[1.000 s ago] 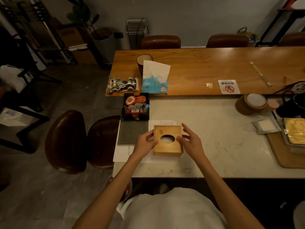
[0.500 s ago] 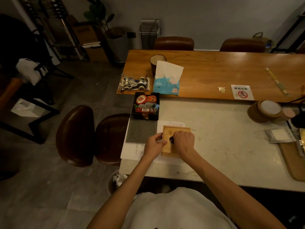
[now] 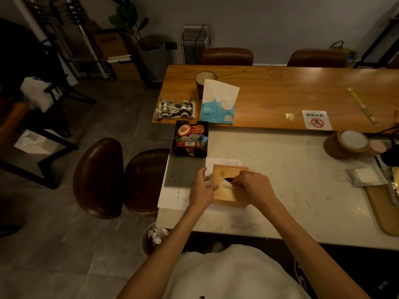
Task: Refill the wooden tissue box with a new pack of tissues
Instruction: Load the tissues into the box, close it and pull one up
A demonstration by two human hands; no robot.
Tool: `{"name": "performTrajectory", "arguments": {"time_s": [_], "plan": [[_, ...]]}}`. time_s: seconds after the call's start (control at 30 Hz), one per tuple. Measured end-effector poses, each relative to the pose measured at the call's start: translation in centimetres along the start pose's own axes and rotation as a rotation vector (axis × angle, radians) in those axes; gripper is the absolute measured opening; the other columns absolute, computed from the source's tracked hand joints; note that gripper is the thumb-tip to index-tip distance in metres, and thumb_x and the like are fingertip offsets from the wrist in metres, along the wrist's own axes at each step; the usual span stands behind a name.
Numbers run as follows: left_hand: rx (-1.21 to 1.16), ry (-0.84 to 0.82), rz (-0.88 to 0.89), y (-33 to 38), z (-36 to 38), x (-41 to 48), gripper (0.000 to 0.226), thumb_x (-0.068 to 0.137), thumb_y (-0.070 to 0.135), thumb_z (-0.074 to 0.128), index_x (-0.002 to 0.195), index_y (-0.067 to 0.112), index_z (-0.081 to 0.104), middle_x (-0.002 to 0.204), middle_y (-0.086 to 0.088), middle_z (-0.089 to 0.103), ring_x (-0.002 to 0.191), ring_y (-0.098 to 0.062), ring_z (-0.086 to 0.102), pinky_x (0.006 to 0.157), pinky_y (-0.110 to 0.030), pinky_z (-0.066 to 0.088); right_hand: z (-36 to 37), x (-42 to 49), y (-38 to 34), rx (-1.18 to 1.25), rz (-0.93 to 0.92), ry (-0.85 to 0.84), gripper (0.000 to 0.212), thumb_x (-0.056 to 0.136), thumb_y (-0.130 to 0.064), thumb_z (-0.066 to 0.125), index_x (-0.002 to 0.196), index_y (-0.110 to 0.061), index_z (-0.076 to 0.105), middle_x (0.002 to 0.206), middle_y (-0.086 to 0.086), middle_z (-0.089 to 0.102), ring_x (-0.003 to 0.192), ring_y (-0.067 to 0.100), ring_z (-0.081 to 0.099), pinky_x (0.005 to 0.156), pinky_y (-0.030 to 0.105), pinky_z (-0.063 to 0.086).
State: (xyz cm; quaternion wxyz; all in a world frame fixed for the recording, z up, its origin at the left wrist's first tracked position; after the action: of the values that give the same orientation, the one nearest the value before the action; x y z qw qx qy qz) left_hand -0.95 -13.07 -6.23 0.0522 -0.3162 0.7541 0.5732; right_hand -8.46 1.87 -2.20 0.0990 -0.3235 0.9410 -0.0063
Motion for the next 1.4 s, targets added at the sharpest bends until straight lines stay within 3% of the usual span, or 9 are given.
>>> {"name": "performTrajectory", "arguments": {"time_s": [0.07, 0.13, 0.23, 0.43, 0.7, 0.83, 1.03, 1.23, 1.4], "plan": [[0.111, -0.03, 0.144, 0.6, 0.1, -0.2, 0.066, 0.089, 0.005, 0.064, 0.141, 0.032, 0.034, 0.149, 0.0, 0.039, 0.132, -0.019, 0.044, 0.105, -0.038, 0.041, 0.6, -2.2, 1.2, 0.09, -0.024, 0.156, 0.017, 0.092, -0.033, 0.056, 0.095, -0.032, 0.073, 0.086, -0.008, 0.064, 0.077, 0.015, 0.063, 0.053, 0.027, 0.044], [0.24, -0.08, 0.276, 1.1, 0.3, 0.1, 0.056, 0.09, 0.002, 0.06, 0.135, 0.031, 0.045, 0.154, 0.001, 0.025, 0.142, -0.02, 0.028, 0.108, -0.031, 0.032, 2.1, -3.7, 1.6, 0.165, -0.022, 0.247, 0.015, 0.091, -0.035, 0.06, 0.094, -0.03, 0.073, 0.082, -0.008, 0.064, 0.073, 0.014, 0.062, 0.049, 0.032, 0.049], [0.368, -0.209, 0.325, 1.4, 0.6, 0.9, 0.036, 0.09, 0.012, 0.062, 0.124, 0.027, 0.061, 0.159, -0.002, 0.01, 0.147, -0.021, 0.006, 0.118, -0.038, 0.017, 4.1, -4.3, 1.8, 0.19, -0.012, 0.376, 0.021, 0.092, -0.038, 0.055, 0.092, -0.028, 0.073, 0.076, -0.009, 0.062, 0.066, 0.013, 0.059, 0.042, 0.031, 0.046], [0.45, -0.261, 0.358, 2.9, 0.4, 1.8, 0.015, 0.092, 0.02, 0.063, 0.103, 0.019, 0.072, 0.162, -0.005, 0.008, 0.149, -0.024, -0.005, 0.119, -0.045, 0.005, 4.8, -5.0, 1.7, 0.174, -0.005, 0.535, 0.024, 0.094, -0.038, 0.051, 0.089, -0.026, 0.072, 0.071, -0.007, 0.06, 0.06, 0.014, 0.056, 0.037, 0.029, 0.039], [0.942, -0.162, 0.519, 4.7, 2.1, 1.2, 0.021, 0.095, 0.024, 0.055, 0.096, 0.012, 0.073, 0.163, -0.013, 0.008, 0.15, -0.032, -0.006, 0.119, -0.044, 0.01, 5.3, -4.9, 1.6, 0.171, -0.02, 0.568, 0.025, 0.094, -0.038, 0.051, 0.089, -0.026, 0.072, 0.07, -0.007, 0.06, 0.059, 0.014, 0.054, 0.037, 0.027, 0.035], [1.033, -0.113, 0.532, 5.0, 2.8, 0.9, 0.016, 0.095, 0.016, 0.056, 0.086, 0.01, 0.068, 0.162, -0.015, 0.011, 0.149, -0.035, -0.001, 0.115, -0.046, 0.028, 5.5, -4.8, 1.7, 0.165, -0.023, 0.581, 0.023, 0.095, -0.037, 0.054, 0.089, -0.025, 0.072, 0.07, -0.006, 0.06, 0.059, 0.014, 0.054, 0.038, 0.027, 0.035], [1.14, -0.137, 0.598, 5.2, 3.3, 1.0, 0.008, 0.091, 0.011, 0.061, 0.086, 0.011, 0.068, 0.161, -0.016, 0.013, 0.15, -0.035, -0.002, 0.111, -0.045, 0.033, 5.7, -4.8, 1.8, 0.154, -0.034, 0.585, 0.016, 0.093, -0.034, 0.059, 0.091, -0.025, 0.072, 0.072, -0.006, 0.06, 0.06, 0.013, 0.053, 0.04, 0.026, 0.033], [1.254, -0.122, 0.66, 5.5, 3.7, 0.1, 0.008, 0.087, 0.006, 0.061, 0.087, 0.011, 0.068, 0.162, -0.015, 0.007, 0.15, -0.036, -0.004, 0.116, -0.048, 0.021, 5.6, -4.9, 1.8, 0.154, -0.045, 0.595, 0.018, 0.094, -0.035, 0.057, 0.09, -0.025, 0.072, 0.072, -0.006, 0.06, 0.061, 0.013, 0.054, 0.04, 0.026, 0.035], [1.28, -0.078, 0.606, 5.2, 4.2, -0.2, 0.011, 0.091, 0.01, 0.057, 0.095, 0.012, 0.067, 0.162, -0.017, 0.009, 0.15, -0.036, -0.003, 0.119, -0.048, 0.016, 5.5, -4.9, 1.7, 0.168, -0.042, 0.61, 0.023, 0.095, -0.036, 0.054, 0.089, -0.024, 0.073, 0.071, -0.006, 0.061, 0.059, 0.014, 0.055, 0.039, 0.027, 0.037]]}}
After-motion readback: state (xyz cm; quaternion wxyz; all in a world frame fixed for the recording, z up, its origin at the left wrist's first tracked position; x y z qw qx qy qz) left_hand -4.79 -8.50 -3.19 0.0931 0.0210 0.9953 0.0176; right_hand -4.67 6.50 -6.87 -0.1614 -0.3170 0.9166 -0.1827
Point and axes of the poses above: each hand's wrist, its own x-axis towards the middle knuckle, its own z-axis out of the palm, y = z × x, the point moved 3 cm from there along x, towards the middle knuckle
